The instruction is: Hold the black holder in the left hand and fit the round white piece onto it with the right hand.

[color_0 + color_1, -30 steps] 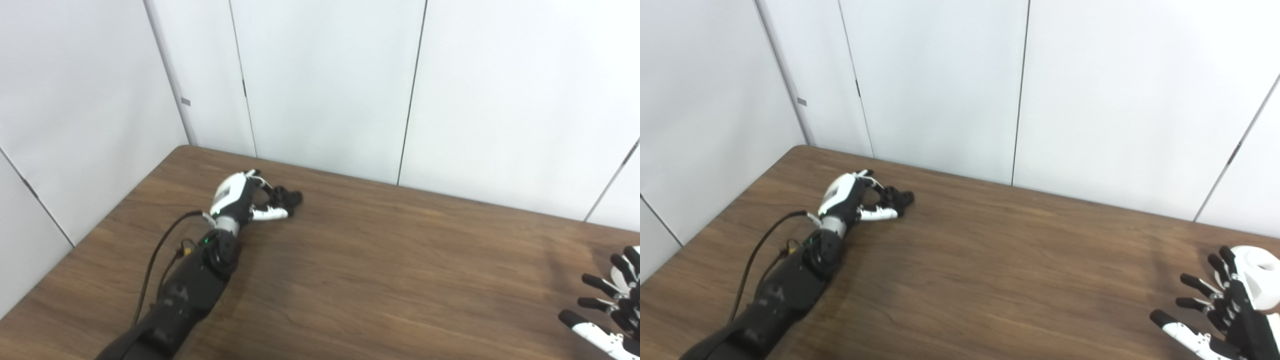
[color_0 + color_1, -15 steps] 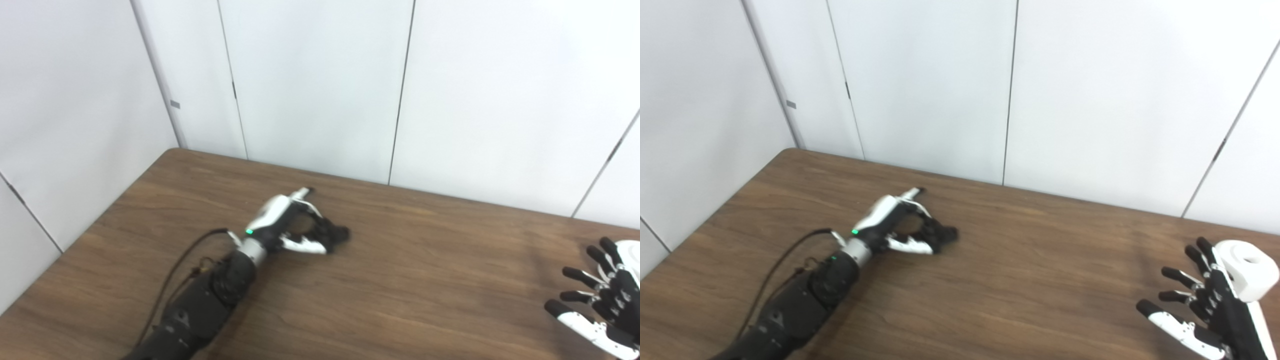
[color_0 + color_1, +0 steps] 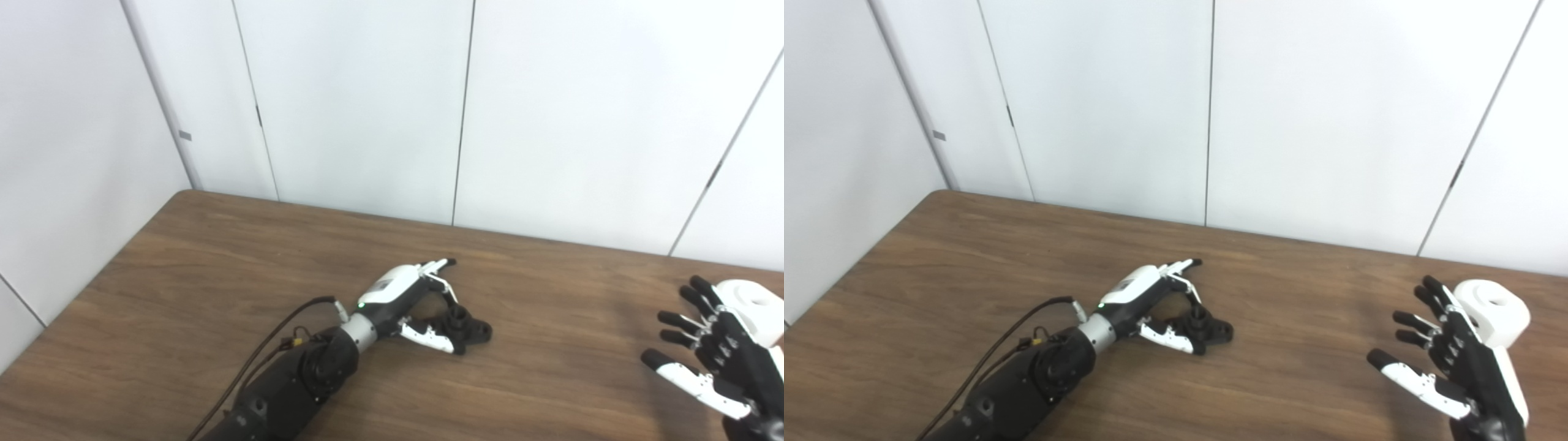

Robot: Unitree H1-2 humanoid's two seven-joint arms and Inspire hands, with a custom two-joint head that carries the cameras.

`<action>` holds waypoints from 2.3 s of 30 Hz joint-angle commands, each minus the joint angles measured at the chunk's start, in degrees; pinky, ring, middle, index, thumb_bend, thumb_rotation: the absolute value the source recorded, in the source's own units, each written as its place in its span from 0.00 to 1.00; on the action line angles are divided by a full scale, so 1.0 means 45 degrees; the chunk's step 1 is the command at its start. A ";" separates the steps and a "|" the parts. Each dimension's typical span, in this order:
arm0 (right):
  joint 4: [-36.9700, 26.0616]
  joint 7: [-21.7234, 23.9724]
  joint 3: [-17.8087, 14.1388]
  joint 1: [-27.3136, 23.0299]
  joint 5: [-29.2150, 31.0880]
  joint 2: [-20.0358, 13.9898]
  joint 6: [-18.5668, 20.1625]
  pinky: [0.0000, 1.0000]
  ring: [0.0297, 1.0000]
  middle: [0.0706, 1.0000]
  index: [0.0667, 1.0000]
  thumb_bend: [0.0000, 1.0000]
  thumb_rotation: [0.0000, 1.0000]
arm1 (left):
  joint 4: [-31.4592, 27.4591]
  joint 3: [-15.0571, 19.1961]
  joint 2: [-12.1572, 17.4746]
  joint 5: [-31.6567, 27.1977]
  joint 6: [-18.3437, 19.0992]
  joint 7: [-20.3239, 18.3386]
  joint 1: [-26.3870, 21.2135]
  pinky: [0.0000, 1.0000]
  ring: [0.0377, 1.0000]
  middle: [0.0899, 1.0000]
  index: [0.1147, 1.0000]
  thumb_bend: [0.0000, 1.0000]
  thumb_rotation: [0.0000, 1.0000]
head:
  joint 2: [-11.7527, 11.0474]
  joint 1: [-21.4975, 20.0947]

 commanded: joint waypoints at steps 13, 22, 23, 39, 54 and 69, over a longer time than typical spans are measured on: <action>-0.0851 -0.0190 0.0242 -0.0588 -0.0499 0.0261 -0.0153 0.67 0.75 0.92 0.93 0.73 0.29 | 0.1141 -0.1700 -0.0530 0.1304 -0.0157 -0.0940 0.0487 1.00 1.00 0.97 0.41 0.52 0.06 | 0.0568 -0.1894; -0.1690 -0.0402 0.0424 -0.1063 -0.1141 0.0406 0.0697 0.66 0.77 0.92 0.93 0.71 0.25 | 0.1117 -0.1519 -0.0146 0.0967 -0.0557 -0.1096 0.0502 1.00 1.00 0.98 0.41 0.52 0.06 | 0.0937 -0.4059; -0.1807 -0.0462 0.0522 -0.1169 -0.1579 0.0341 0.0830 0.63 0.77 0.91 0.92 0.72 0.24 | 0.1052 -0.1501 -0.0035 0.0942 -0.0570 -0.1186 0.0502 1.00 1.00 0.98 0.41 0.52 0.06 | 0.0932 -0.4566; -0.1816 0.5735 0.3727 -0.5337 -1.5633 -0.4586 0.3486 0.71 0.86 0.90 0.79 0.86 0.29 | 0.2218 -0.1114 0.0737 0.0668 -0.2336 -0.0613 0.0579 1.00 1.00 0.94 0.41 0.52 0.05 | -0.1408 -1.0918; -0.0411 0.8623 0.1401 -0.6533 -1.3497 -0.5981 0.3687 0.80 0.97 1.00 0.83 0.88 0.38 | 0.2900 -0.1044 0.0846 0.0731 -0.2804 -0.0527 0.0562 1.00 1.00 0.94 0.41 0.52 0.06 | -0.2260 -1.1389; 0.0688 1.1187 0.1461 -0.7466 -1.5517 -0.5488 0.4095 0.89 1.00 1.00 0.85 0.99 0.44 | 0.2939 -0.0881 0.0963 0.0503 -0.3060 -0.0466 0.0657 1.00 1.00 0.93 0.41 0.52 0.05 | -0.2232 -1.1430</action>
